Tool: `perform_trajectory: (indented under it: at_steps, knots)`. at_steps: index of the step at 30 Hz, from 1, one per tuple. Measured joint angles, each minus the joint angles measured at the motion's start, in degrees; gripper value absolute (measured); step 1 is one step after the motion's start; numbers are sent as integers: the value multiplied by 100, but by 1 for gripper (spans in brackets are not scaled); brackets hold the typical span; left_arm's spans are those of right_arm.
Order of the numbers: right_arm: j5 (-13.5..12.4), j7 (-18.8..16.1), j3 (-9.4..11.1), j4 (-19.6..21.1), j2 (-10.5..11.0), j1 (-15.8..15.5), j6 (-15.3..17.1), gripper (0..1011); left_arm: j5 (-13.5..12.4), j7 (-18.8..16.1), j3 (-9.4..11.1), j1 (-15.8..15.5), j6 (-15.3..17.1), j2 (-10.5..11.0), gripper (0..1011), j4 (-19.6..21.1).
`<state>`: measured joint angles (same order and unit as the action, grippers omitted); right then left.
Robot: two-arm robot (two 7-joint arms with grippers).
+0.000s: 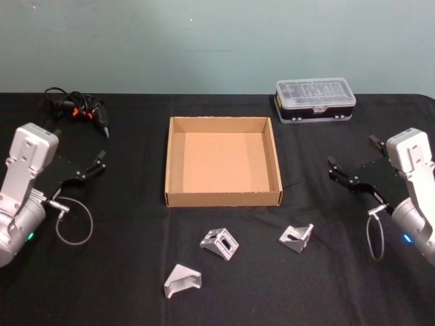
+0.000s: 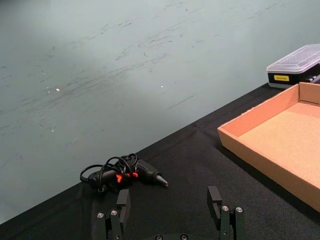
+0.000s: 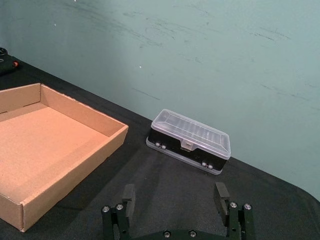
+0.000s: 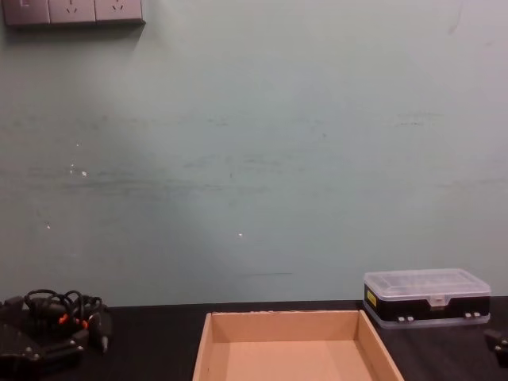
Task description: Use one hand to pick up the angle iron from the table and place it into the box.
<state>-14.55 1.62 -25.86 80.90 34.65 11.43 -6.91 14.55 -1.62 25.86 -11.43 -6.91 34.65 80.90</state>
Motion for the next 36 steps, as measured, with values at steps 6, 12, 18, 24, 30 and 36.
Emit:
perform_trajectory:
  at_steps: [6, 12, 18, 24, 30, 36]
  knots:
    - [0, 0, 0, 0, 0, 0, 0, 1003, 0, 0, 0, 0, 0, 0, 1011, 0]
    - [0, 0, 0, 0, 0, 0, 0, 1003, 0, 0, 0, 0, 0, 0, 1011, 0]
    - [0, 0, 0, 0, 0, 0, 0, 1003, 0, 0, 0, 0, 0, 0, 1011, 0]
    - [0, 0, 0, 0, 0, 0, 0, 1003, 0, 0, 0, 0, 0, 0, 1012, 0]
    - [0, 0, 0, 0, 0, 0, 0, 1003, 0, 0, 0, 0, 0, 0, 1011, 0]
    - [0, 0, 0, 0, 0, 0, 0, 1003, 0, 0, 0, 0, 0, 0, 1011, 0]
